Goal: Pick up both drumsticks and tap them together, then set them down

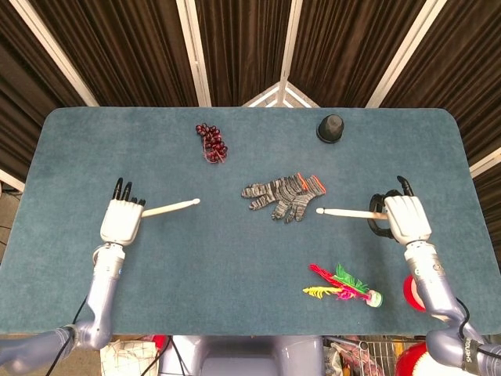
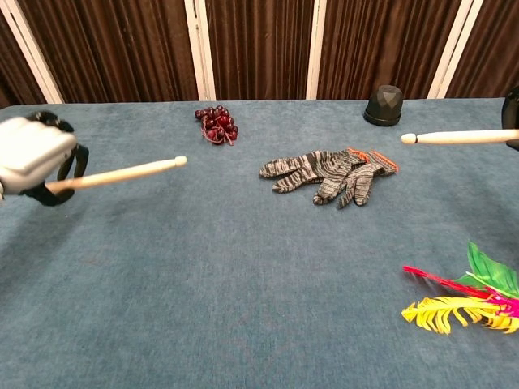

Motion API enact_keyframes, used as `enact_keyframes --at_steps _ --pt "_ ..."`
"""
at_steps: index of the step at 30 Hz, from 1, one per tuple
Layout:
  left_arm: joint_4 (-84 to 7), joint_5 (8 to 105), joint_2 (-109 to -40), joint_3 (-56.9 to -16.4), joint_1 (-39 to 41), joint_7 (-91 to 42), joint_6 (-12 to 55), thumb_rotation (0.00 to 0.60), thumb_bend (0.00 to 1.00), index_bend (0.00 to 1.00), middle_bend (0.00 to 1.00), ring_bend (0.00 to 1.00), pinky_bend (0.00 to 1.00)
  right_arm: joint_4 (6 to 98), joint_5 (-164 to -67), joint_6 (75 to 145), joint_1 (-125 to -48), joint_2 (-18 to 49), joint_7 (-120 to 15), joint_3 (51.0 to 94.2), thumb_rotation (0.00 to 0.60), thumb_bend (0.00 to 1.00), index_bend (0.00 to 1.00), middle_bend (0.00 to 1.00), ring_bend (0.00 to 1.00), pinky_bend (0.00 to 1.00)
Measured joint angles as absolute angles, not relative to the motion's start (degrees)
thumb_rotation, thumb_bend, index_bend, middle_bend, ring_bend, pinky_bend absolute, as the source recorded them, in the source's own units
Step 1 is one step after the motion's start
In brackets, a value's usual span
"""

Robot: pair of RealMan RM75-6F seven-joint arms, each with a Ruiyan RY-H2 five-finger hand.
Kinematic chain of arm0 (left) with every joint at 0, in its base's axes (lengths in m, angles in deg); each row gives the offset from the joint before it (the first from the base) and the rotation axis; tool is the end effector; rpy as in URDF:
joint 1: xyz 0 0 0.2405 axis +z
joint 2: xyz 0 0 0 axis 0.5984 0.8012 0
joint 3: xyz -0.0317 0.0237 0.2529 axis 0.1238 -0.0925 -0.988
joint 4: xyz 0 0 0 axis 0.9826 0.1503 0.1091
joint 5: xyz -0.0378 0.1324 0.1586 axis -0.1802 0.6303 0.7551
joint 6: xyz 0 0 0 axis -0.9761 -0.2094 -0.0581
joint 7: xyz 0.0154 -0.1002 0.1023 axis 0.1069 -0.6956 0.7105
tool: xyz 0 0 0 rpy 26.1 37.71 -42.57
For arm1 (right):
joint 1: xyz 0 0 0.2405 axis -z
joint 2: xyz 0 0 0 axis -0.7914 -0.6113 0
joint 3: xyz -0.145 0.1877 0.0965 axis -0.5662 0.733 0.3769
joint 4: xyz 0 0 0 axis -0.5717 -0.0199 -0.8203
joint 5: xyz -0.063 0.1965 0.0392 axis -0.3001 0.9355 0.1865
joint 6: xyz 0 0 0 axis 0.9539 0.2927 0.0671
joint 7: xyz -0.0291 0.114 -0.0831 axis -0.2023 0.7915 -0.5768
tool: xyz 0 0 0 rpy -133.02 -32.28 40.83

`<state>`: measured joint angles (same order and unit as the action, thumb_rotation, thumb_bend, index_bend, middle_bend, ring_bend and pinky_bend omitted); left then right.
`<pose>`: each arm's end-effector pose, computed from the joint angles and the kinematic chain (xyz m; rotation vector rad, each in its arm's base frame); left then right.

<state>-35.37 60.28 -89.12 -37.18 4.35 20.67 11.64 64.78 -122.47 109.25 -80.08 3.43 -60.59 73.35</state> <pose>-0.2282 0.3258 -0.0083 -1.5984 -0.4701 -0.5402 -0.2539 -0.3263 0.1102 1.5411 -0.9382 0.8995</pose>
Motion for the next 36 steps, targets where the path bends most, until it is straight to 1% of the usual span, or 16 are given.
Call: enact_keyframes --at_steps 7,12,18,24,28,34,36 --pt "-38.71 66.52 -84.03 -37.54 4.76 15.91 8.35 0.6 0.52 0.65 0.6 0.12 0.0 66.37 -121.61 109.57 -80.12 2.34 -61.49 74.01 0.6 0.39 0.72 0.58 0.37 0.04" --pt "-42.41 67.3 -80.36 -36.75 5.13 14.67 7.56 0.6 0.52 0.65 0.6 0.12 0.0 67.2 -120.5 109.3 -80.33 1.33 -61.74 74.7 0.6 0.4 0.72 0.58 0.37 0.04" --pt "-45.27 67.54 -77.22 -35.38 5.72 12.42 7.27 0.6 0.52 0.65 0.6 0.12 0.0 67.82 -117.88 108.34 -81.17 0.08 -61.69 76.54 0.6 0.4 0.72 0.58 0.39 0.04" --pt "-45.36 67.69 -77.24 -34.53 5.46 11.2 7.68 0.6 0.52 0.65 0.6 0.12 0.0 68.34 -112.1 104.88 -83.14 -1.35 -59.88 80.0 0.6 0.39 0.73 0.59 0.39 0.04" --pt "-44.18 68.38 -78.19 -34.16 5.1 9.55 7.62 0.6 0.52 0.65 0.6 0.12 0.0 69.24 -108.07 101.17 -84.56 -2.41 -55.75 82.65 0.6 0.4 0.73 0.59 0.39 0.04" --pt "-40.17 70.17 -81.45 -33.59 4.22 5.94 7.18 0.6 0.52 0.65 0.6 0.12 0.0 70.72 -106.38 95.63 -86.7 -3.81 -47.83 86.04 0.6 0.4 0.73 0.59 0.39 0.04" --pt "-38.94 70.79 -82.68 -33.47 3.84 5.08 7.09 0.6 0.52 0.65 0.6 0.12 0.0 71.42 -106.4 94.73 -87.55 -3.9 -46.69 86.62 0.6 0.4 0.73 0.59 0.39 0.04"
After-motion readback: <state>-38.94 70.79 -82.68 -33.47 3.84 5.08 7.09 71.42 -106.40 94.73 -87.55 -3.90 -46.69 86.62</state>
